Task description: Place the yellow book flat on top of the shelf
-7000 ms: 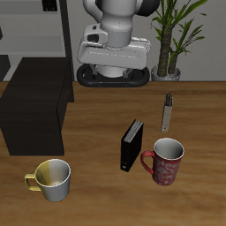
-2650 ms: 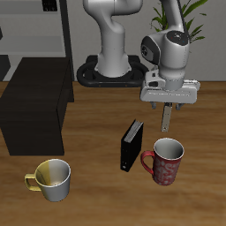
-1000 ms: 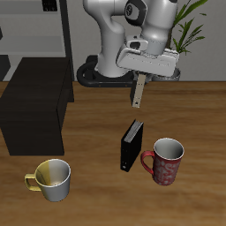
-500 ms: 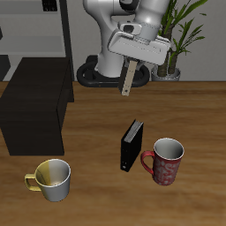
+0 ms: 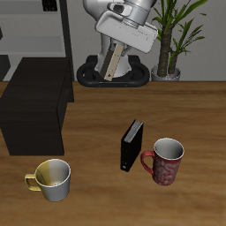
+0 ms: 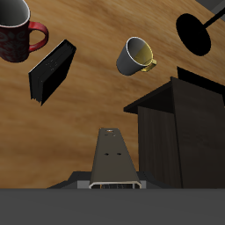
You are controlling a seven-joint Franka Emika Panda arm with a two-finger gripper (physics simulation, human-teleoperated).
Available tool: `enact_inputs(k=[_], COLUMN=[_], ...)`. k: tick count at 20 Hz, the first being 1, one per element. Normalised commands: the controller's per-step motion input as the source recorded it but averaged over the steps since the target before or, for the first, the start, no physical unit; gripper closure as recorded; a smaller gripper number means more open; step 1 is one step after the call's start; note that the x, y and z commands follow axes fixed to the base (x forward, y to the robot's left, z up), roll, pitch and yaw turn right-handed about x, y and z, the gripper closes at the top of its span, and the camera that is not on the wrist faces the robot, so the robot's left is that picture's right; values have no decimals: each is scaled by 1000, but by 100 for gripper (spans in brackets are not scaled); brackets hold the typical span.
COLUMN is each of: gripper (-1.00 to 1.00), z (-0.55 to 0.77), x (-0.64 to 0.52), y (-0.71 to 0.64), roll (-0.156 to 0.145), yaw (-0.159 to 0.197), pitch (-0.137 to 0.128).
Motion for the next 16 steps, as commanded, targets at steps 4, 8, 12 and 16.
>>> enact_inputs(k=[4, 8, 12, 16], gripper=[100, 100, 100, 100], z=[401, 358, 418, 243], x=[-27, -70, -56, -27], y=[-631, -479, -373, -336], roll=[-145, -108, -104, -92], yaw=[6, 12, -10, -7], pitch=[-62, -70, -77, -58])
